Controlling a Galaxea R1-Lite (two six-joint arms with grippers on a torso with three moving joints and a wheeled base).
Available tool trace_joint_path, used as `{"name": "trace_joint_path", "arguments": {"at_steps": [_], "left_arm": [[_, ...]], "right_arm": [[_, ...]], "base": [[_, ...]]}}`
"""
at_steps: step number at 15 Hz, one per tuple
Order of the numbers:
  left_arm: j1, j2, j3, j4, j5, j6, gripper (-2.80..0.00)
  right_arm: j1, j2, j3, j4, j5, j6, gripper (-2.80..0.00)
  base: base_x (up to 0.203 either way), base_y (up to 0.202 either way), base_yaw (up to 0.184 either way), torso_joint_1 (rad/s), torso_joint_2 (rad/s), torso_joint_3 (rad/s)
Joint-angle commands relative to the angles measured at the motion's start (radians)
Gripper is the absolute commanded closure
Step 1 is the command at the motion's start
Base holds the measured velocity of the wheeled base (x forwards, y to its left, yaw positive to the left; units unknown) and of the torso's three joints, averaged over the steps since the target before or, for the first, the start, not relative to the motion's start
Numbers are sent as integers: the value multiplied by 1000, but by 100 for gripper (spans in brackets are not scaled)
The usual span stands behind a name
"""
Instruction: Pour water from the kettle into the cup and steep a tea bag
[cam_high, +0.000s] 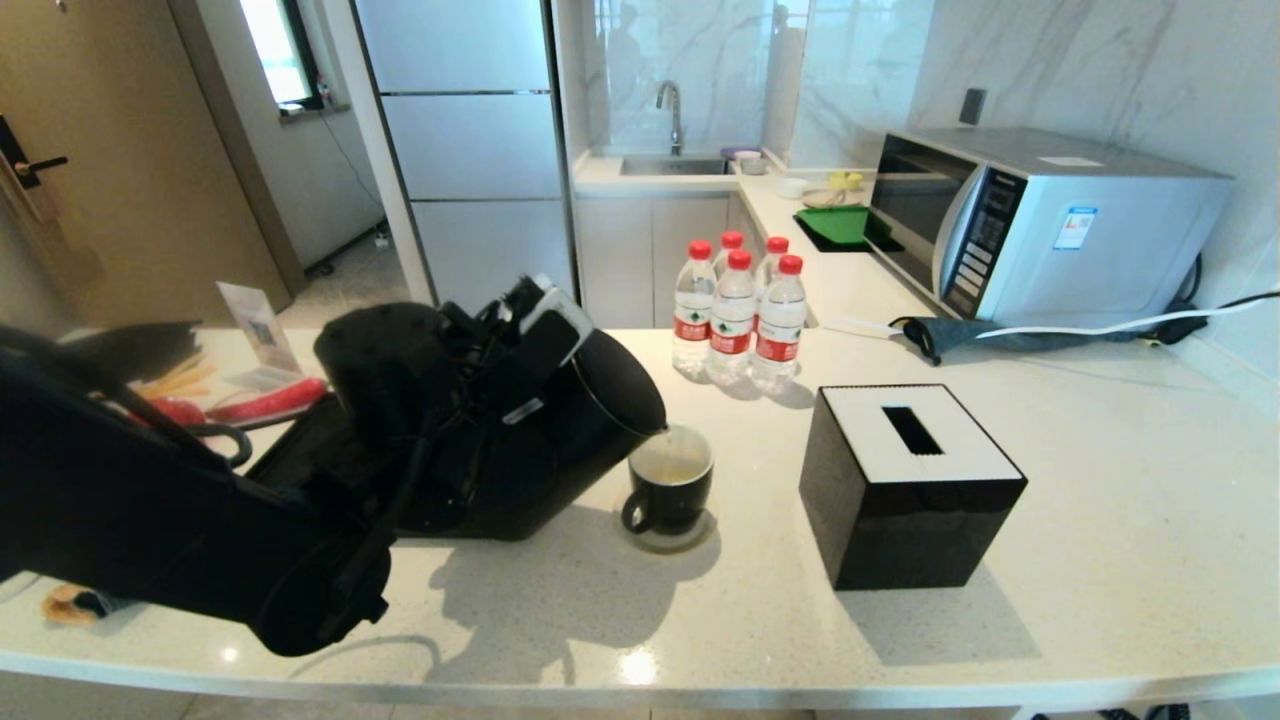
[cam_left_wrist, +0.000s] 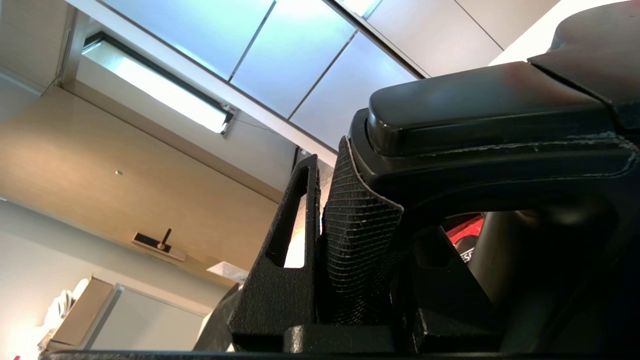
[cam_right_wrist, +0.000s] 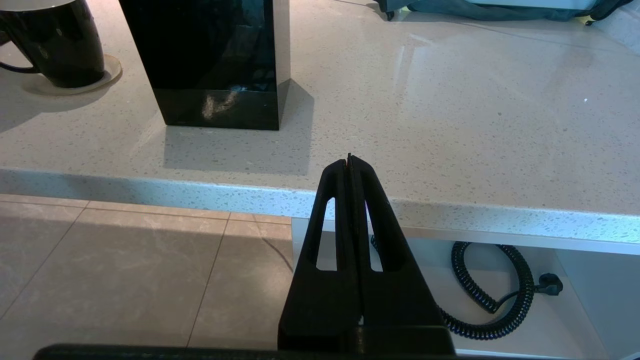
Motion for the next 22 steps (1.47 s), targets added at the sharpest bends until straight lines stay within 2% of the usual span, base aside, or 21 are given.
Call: {"name": "trace_joint_path", "arguments": {"at_steps": [1, 22], "left_arm": [[1, 1, 2, -7, 3, 5, 0], [10, 9, 20, -15, 3, -8, 0]], "right_arm": [[0, 1, 0, 0, 0, -1, 0], [0, 1, 0, 0, 0, -1, 0]], "base": [[0, 0, 0, 0, 0, 0], [0, 0, 0, 0, 0, 0]]}}
